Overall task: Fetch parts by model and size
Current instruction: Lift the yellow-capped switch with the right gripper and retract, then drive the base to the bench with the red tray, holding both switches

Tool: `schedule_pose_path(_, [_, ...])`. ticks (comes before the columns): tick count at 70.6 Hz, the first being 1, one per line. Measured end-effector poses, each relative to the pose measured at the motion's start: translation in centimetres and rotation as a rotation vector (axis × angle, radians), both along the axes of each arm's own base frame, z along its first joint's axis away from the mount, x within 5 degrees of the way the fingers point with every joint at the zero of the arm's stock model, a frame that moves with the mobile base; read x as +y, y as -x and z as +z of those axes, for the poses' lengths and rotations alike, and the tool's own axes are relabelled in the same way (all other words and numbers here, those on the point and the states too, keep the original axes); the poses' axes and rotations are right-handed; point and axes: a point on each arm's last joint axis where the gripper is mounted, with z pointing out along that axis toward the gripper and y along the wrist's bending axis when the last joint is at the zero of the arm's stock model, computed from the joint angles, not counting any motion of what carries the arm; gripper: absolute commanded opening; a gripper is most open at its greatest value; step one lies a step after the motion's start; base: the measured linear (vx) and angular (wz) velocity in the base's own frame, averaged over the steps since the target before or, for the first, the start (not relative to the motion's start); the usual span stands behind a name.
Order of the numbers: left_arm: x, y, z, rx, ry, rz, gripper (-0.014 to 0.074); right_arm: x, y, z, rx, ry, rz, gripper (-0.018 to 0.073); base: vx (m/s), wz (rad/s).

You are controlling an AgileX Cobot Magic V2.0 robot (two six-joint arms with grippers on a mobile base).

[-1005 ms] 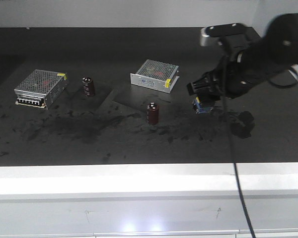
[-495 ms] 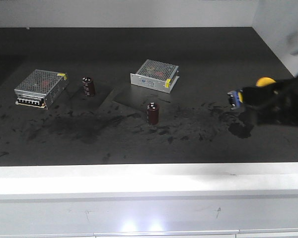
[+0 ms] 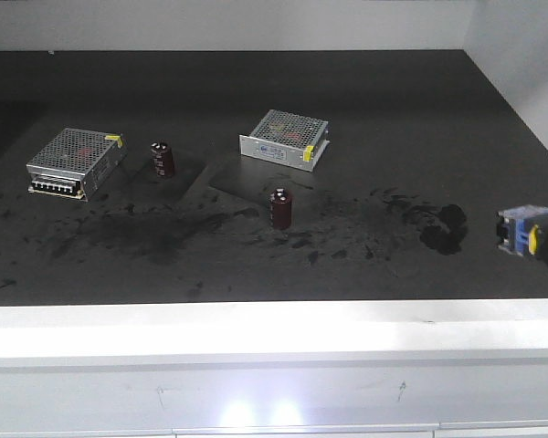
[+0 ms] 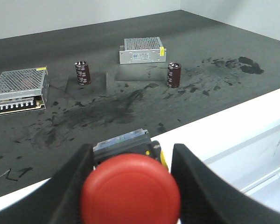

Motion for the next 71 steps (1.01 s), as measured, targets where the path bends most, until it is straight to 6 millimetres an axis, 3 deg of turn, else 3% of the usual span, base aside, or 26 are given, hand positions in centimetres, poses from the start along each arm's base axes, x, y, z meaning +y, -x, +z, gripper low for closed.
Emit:
schedule_pose_path(12, [0.00,0.00,0.00,0.000,0.000,0.000,-0.0007,-0.27,0.87,-0.64,-0.021,-0.006,0.000,-0.0006,0.00,0.00])
schedule_pose_path(48, [0.00,0.00,0.00,0.000,0.001,0.000,-0.0007,-0.27,0.89,-0.72,-0.020,-0.007,0.000,-0.0006,-0.01,0.03])
schedule_pose_path(71, [0.03,-0.01,0.00,-0.002,-0.004,0.002,-0.0007,-0.29,0.93,-0.74,-0.021,-0.007,0.000,-0.0006,-0.09,0.56])
